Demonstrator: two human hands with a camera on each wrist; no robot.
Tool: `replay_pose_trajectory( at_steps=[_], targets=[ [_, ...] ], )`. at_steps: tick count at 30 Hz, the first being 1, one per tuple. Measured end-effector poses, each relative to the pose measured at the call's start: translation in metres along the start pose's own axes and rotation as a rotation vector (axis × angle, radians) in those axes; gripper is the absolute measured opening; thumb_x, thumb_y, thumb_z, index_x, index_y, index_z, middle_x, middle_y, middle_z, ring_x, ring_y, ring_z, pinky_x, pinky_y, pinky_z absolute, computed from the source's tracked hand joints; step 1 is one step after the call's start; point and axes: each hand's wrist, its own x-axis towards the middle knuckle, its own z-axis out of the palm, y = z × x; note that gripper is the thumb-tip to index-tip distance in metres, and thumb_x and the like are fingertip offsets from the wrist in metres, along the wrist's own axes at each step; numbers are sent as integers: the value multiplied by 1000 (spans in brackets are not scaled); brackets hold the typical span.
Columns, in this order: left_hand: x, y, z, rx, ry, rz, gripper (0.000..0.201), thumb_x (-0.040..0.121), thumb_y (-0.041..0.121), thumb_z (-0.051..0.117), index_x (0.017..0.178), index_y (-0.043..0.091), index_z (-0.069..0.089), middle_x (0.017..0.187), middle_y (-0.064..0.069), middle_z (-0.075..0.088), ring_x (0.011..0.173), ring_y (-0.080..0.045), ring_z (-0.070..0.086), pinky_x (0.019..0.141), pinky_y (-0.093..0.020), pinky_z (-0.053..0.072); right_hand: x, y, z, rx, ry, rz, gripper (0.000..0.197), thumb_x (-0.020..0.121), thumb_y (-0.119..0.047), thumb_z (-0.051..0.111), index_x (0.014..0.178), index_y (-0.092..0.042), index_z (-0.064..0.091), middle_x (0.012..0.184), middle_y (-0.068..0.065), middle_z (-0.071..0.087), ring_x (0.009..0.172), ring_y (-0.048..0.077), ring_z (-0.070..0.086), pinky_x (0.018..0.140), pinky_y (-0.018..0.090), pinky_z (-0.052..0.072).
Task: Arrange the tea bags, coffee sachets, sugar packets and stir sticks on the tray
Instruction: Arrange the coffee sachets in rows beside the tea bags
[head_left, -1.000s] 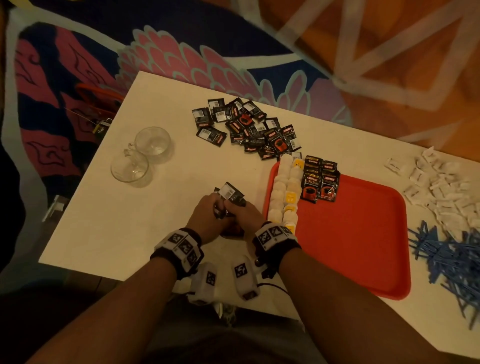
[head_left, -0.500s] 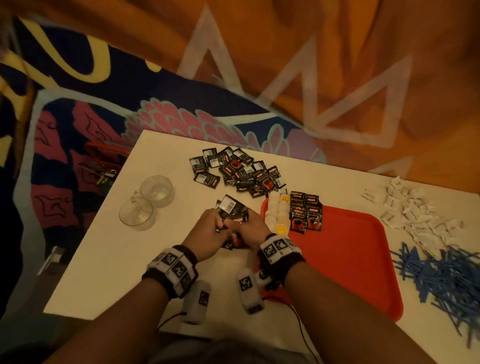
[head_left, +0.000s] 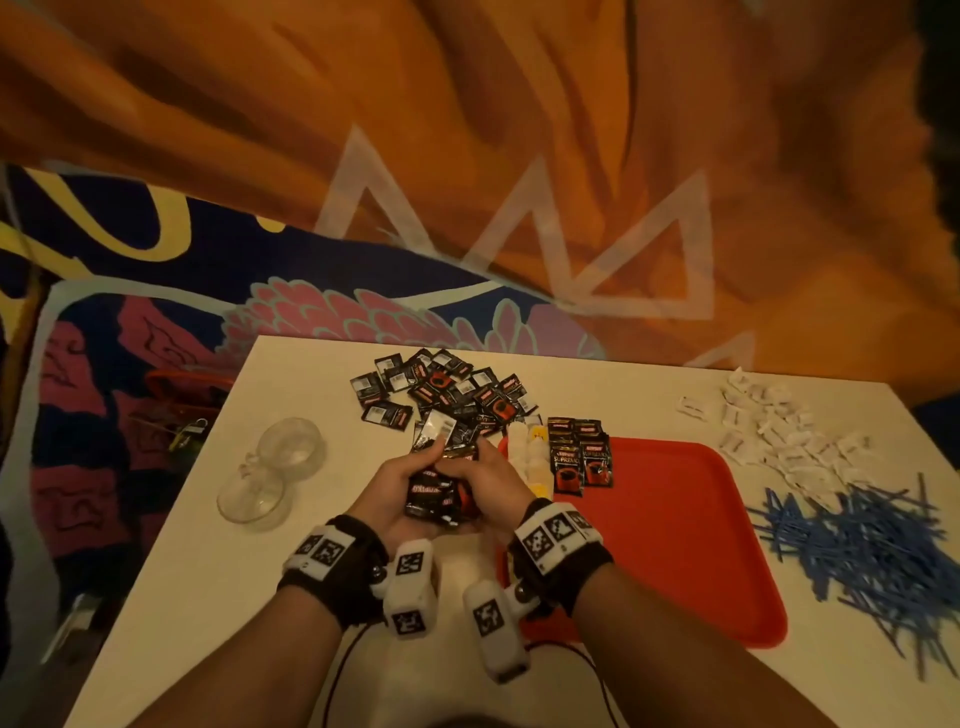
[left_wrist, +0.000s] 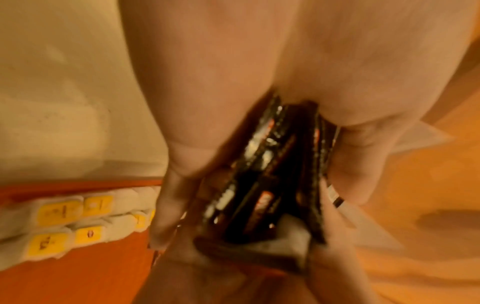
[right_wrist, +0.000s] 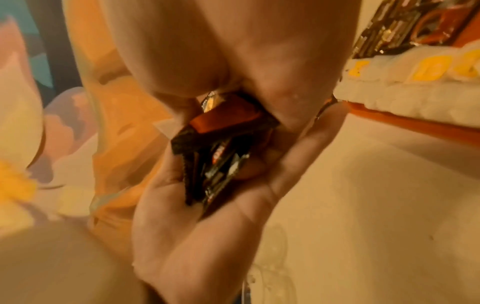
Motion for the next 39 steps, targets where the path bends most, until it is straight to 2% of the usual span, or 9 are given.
replay_pose_trajectory(
  at_steps=[3, 7, 12, 15, 20, 23, 25, 31, 39],
  targets=[
    [1, -1, 6, -20, -35, 30, 36, 91, 28, 55, 103, 1, 76, 104, -22, 72, 88, -37, 72, 79, -53, 59, -5, -6, -8, -254, 25, -96, 28, 95, -18, 60, 121, -21, 49, 116, -7, 60, 104, 10, 59, 88, 26, 49],
    [6, -1, 9, -20, -9, 40, 38, 90, 23, 57, 119, 0, 64, 106, -22, 71, 90, -35, 72, 76, -51, 60, 3, -3, -27, -771, 162, -240, 50, 82, -50, 70, 119, -23, 50, 119, 3, 45, 114, 19, 44, 97, 35, 42],
    [19, -10, 18, 31, 22, 61, 52, 88, 19, 62, 133, -4, 54, 111, -26, 67, 98, -38, 67, 110, -60, 39, -6, -9, -55, -511, 244, -252, 48, 71, -36, 85, 100, -20, 51, 89, -11, 53, 78, 2, 50, 68, 21, 43],
    [25, -17, 29, 65, 60, 67, 48, 87, 16, 63, 129, -5, 57, 110, -26, 68, 94, -37, 70, 97, -57, 50, -8, -6, -73, -506, 220, -306, 33, 73, -33, 84, 81, -24, 53, 76, -13, 56, 67, -3, 50, 61, 17, 42],
    [30, -34, 57, 66, 98, 104, 32, 88, 11, 62, 116, -4, 64, 100, -24, 71, 84, -35, 71, 76, -45, 60, -16, -8, -110, -310, 196, -271, 30, 71, -34, 82, 77, -18, 59, 81, 7, 72, 75, 27, 70, 74, 47, 59],
    [32, -42, 73, 35, 97, 123, 30, 89, 10, 57, 114, -5, 63, 95, -20, 70, 82, -30, 71, 74, -42, 61, -20, -13, -128, -162, 179, -229, 12, 85, -13, 73, 88, -15, 62, 83, 7, 75, 73, 25, 72, 72, 44, 61],
    [34, -46, 82, -4, 91, 156, 36, 88, 10, 58, 120, -5, 58, 95, -19, 67, 85, -28, 70, 78, -42, 62, -19, -15, -135, -157, 248, -236, 17, 82, -22, 74, 83, -29, 58, 86, 6, 74, 79, 29, 71, 78, 52, 58],
    [34, -60, 102, 44, 81, 247, 41, 78, 2, 66, 119, 1, 63, 92, -17, 71, 77, -23, 73, 65, -37, 62, -29, -28, -143, -13, 121, -266, 30, 84, -15, 75, 107, -19, 55, 72, 4, 57, 56, 14, 55, 52, 28, 46],
    [24, -72, 107, -21, 65, 258, 36, 87, 19, 60, 114, -4, 66, 108, -29, 69, 91, -39, 71, 81, -56, 55, -31, -24, -158, -273, 136, -310, 17, 80, -16, 79, 76, -19, 62, 63, -5, 61, 58, 12, 59, 57, 29, 50]
  ],
)
